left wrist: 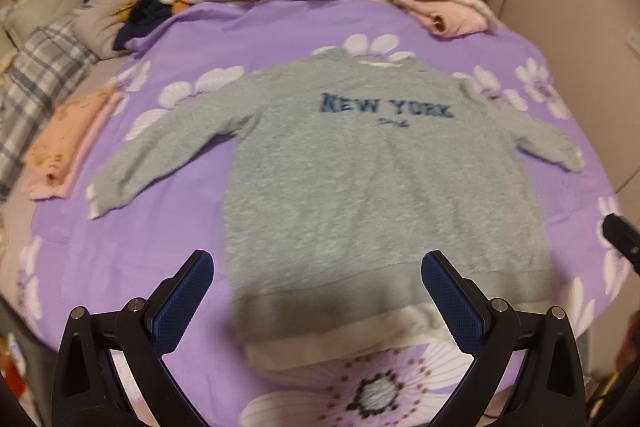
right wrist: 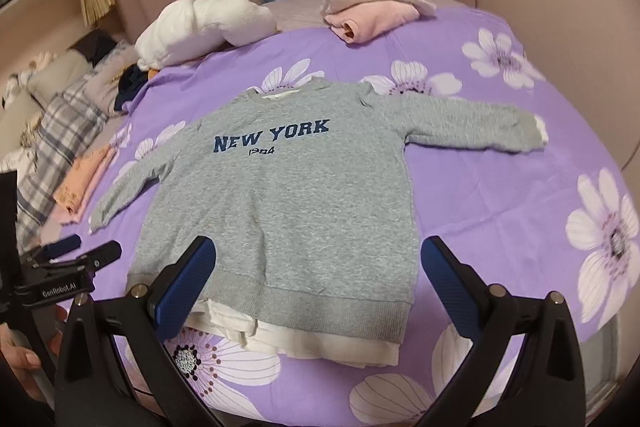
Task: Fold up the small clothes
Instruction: 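Grasp the sweatshirt sleeve cuff with the right gripper and fold it across the chest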
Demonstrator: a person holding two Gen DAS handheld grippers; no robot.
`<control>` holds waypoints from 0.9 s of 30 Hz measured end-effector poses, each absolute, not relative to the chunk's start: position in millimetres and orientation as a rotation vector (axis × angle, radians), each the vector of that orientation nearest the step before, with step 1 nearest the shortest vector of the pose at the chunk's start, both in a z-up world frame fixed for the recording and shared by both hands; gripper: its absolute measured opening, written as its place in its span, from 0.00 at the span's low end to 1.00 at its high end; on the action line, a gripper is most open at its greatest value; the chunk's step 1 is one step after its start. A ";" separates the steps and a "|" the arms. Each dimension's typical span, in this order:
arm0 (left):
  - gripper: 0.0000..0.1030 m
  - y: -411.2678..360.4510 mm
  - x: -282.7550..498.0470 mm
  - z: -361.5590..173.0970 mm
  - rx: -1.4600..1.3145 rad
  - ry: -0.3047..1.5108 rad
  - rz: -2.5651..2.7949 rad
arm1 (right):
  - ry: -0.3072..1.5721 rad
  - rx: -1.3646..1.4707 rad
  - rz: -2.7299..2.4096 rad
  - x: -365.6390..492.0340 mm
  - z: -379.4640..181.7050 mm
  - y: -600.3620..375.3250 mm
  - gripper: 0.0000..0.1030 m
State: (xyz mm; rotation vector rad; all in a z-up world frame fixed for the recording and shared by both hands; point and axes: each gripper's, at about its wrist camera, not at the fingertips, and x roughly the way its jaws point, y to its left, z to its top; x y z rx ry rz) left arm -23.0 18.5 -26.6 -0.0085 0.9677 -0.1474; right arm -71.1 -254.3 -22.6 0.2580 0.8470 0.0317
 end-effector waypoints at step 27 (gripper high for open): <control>1.00 -7.4 97.0 -77.4 -0.439 1.032 -0.436 | 0.496 1.213 -0.250 48.9 -161.4 -547.7 0.61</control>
